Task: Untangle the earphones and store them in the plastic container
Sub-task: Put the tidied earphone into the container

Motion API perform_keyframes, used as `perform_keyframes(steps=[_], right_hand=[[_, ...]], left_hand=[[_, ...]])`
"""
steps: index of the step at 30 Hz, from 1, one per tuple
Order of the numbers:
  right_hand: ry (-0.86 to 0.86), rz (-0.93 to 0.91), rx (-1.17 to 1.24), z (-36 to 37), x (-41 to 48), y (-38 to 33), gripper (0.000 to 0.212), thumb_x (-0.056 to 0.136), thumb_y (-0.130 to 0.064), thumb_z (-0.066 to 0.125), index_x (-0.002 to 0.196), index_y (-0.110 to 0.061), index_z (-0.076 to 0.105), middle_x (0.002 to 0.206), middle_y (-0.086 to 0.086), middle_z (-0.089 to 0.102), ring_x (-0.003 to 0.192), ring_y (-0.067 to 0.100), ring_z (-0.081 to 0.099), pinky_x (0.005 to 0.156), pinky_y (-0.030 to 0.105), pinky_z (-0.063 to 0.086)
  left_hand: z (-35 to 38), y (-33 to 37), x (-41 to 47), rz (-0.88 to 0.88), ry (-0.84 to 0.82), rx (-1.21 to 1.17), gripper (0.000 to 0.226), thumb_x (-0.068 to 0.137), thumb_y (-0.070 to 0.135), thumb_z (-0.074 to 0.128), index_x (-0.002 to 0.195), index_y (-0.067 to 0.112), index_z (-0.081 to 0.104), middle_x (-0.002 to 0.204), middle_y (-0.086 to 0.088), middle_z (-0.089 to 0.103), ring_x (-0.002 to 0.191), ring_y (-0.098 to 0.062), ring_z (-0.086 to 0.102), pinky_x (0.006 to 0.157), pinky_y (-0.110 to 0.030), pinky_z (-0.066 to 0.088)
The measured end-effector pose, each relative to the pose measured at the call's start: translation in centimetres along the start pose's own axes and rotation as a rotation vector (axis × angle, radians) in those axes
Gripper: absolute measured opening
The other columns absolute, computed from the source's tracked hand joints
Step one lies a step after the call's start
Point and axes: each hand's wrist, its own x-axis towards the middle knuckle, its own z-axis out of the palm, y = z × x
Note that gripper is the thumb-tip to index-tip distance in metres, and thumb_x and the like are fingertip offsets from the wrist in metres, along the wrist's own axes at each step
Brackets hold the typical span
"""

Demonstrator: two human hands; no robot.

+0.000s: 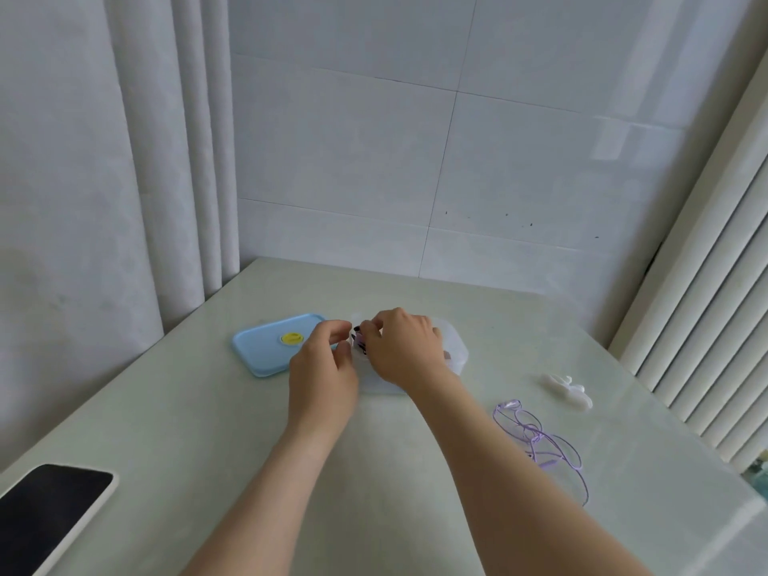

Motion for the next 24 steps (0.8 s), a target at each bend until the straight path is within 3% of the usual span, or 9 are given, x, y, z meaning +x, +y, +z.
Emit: perform_keyframes(steps=[4, 6, 8, 11, 14, 17, 19, 22, 24], right_hand=[[-0.008, -0.061, -0.131, -0.1, -1.6, -0.9, 0.033, 0.109, -0.033, 0.034, 0.098, -0.015, 0.059, 0.113, 0.010, 0.059, 0.113, 0.036, 0.045, 0.094, 0.044, 0.036], [0.049, -0.088, -0.119, -0.6, -2.8, -0.5, 0.025, 0.107, -0.032, 0.039, 0.114, -0.018, 0.058, 0.121, 0.008, 0.053, 0.116, 0.034, 0.042, 0.093, 0.041, 0.034], [0.131, -0.080, -0.032, -1.3, -4.1, 0.3, 0.030, 0.102, -0.028, 0.043, 0.129, -0.022, 0.055, 0.125, 0.005, 0.050, 0.116, 0.031, 0.042, 0.092, 0.037, 0.033], [0.164, -0.011, 0.024, -2.8, -5.7, 3.2, 0.031, 0.095, -0.016, 0.048, 0.125, -0.022, 0.056, 0.121, 0.003, 0.054, 0.112, 0.029, 0.044, 0.094, 0.036, 0.039], [0.105, 0.103, 0.049, -4.7, -7.1, 7.6, 0.030, 0.093, -0.011, 0.051, 0.119, -0.023, 0.061, 0.120, 0.004, 0.059, 0.115, 0.029, 0.051, 0.095, 0.038, 0.043], [0.126, 0.219, 0.035, -6.8, -8.6, 11.7, 0.029, 0.090, -0.008, 0.051, 0.110, -0.020, 0.069, 0.112, 0.003, 0.067, 0.111, 0.027, 0.059, 0.083, 0.035, 0.044], [0.158, 0.271, 0.001, -7.7, -9.6, 14.2, 0.016, 0.091, -0.016, 0.056, 0.096, -0.012, 0.071, 0.096, 0.004, 0.071, 0.099, 0.028, 0.063, 0.075, 0.035, 0.050], [0.053, 0.302, -0.045, -7.9, -11.2, 16.5, 0.041, 0.090, -0.043, 0.065, 0.077, -0.004, 0.069, 0.076, 0.010, 0.067, 0.087, 0.030, 0.063, 0.068, 0.038, 0.055], [-0.021, 0.286, -0.037, -7.6, -11.8, 17.5, 0.045, 0.085, -0.047, 0.071, 0.076, -0.003, 0.072, 0.076, 0.020, 0.069, 0.094, 0.033, 0.063, 0.067, 0.041, 0.057]], left_hand=[[0.1, 0.3, 0.0, 0.097, 0.065, 0.090, 0.029, 0.099, -0.003, 0.055, 0.117, 0.014, 0.070, 0.116, -0.001, 0.067, 0.104, -0.022, 0.063, 0.084, -0.021, 0.039], [0.3, 1.1, -0.6, 0.203, 0.137, 0.159, 0.027, 0.094, -0.004, 0.055, 0.109, 0.015, 0.067, 0.110, -0.002, 0.060, 0.098, -0.026, 0.061, 0.079, -0.032, 0.044], [0.4, 2.2, -1.4, 0.303, 0.148, 0.187, 0.024, 0.090, -0.004, 0.056, 0.102, 0.016, 0.063, 0.104, 0.002, 0.055, 0.090, -0.025, 0.059, 0.071, -0.041, 0.049], [1.3, 3.8, -3.0, 0.440, -0.037, 0.194, 0.025, 0.090, -0.003, 0.055, 0.102, 0.018, 0.059, 0.104, 0.003, 0.056, 0.084, -0.024, 0.060, 0.066, -0.045, 0.053], [2.6, 4.5, -5.0, 0.514, -0.279, 0.268, 0.021, 0.091, 0.004, 0.058, 0.101, 0.022, 0.064, 0.108, 0.008, 0.061, 0.093, -0.018, 0.062, 0.069, -0.039, 0.054], [3.8, 4.8, -6.7, 0.513, -0.429, 0.333, 0.017, 0.097, 0.016, 0.058, 0.105, 0.028, 0.068, 0.109, 0.016, 0.063, 0.088, -0.011, 0.061, 0.071, -0.032, 0.051], [4.7, 4.9, -7.5, 0.474, -0.509, 0.398, 0.018, 0.101, 0.035, 0.057, 0.116, 0.031, 0.064, 0.115, 0.016, 0.062, 0.092, -0.009, 0.060, 0.078, -0.032, 0.052], [5.9, 4.6, -8.2, 0.433, -0.602, 0.552, 0.045, 0.101, 0.049, 0.054, 0.138, 0.024, 0.056, 0.130, 0.004, 0.060, 0.122, -0.020, 0.056, 0.100, -0.038, 0.049], [6.5, 4.4, -8.5, 0.444, -0.600, 0.631, 0.044, 0.103, 0.046, 0.055, 0.139, 0.021, 0.058, 0.130, -0.002, 0.059, 0.123, -0.026, 0.054, 0.103, -0.039, 0.046]])
